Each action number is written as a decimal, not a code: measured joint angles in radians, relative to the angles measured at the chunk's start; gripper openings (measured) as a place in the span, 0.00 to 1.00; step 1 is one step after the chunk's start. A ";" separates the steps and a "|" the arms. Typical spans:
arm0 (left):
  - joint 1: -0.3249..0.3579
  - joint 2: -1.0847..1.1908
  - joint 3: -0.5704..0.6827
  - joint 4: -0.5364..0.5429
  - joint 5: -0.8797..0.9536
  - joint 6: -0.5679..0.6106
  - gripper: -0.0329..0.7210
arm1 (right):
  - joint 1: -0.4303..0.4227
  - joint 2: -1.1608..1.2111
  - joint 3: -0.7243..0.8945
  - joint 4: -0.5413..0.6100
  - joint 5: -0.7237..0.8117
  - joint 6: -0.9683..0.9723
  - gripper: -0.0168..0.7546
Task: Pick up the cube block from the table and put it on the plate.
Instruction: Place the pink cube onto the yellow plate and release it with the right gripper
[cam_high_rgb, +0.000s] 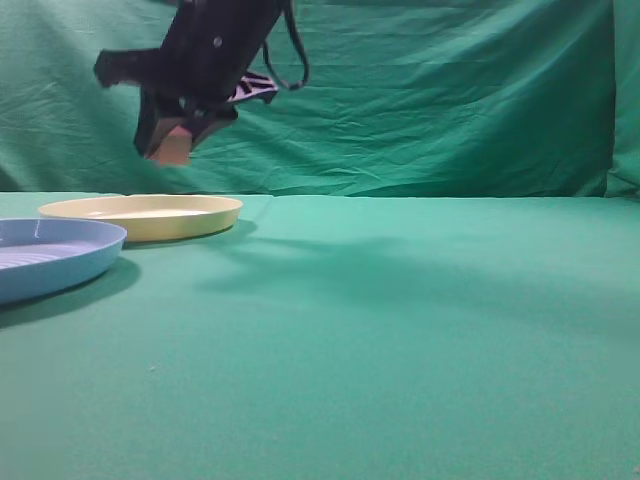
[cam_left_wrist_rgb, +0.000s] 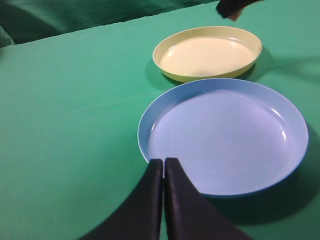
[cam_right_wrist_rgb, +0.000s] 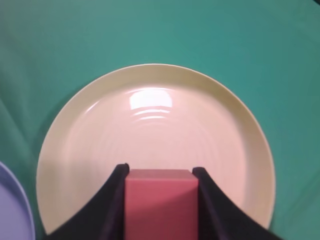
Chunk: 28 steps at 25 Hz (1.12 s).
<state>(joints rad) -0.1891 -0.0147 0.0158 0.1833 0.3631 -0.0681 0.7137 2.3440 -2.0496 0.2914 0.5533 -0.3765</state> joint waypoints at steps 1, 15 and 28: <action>0.000 0.000 0.000 0.000 0.000 0.000 0.04 | 0.006 0.041 -0.037 0.000 -0.006 -0.005 0.32; 0.000 0.000 0.000 0.000 0.000 0.000 0.04 | 0.020 0.138 -0.106 -0.019 -0.028 -0.021 0.86; 0.000 0.000 0.000 0.000 0.000 0.000 0.04 | -0.077 -0.251 -0.113 -0.112 0.677 0.186 0.02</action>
<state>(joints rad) -0.1891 -0.0147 0.0158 0.1833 0.3631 -0.0681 0.6369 2.0933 -2.1622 0.1789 1.2299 -0.1902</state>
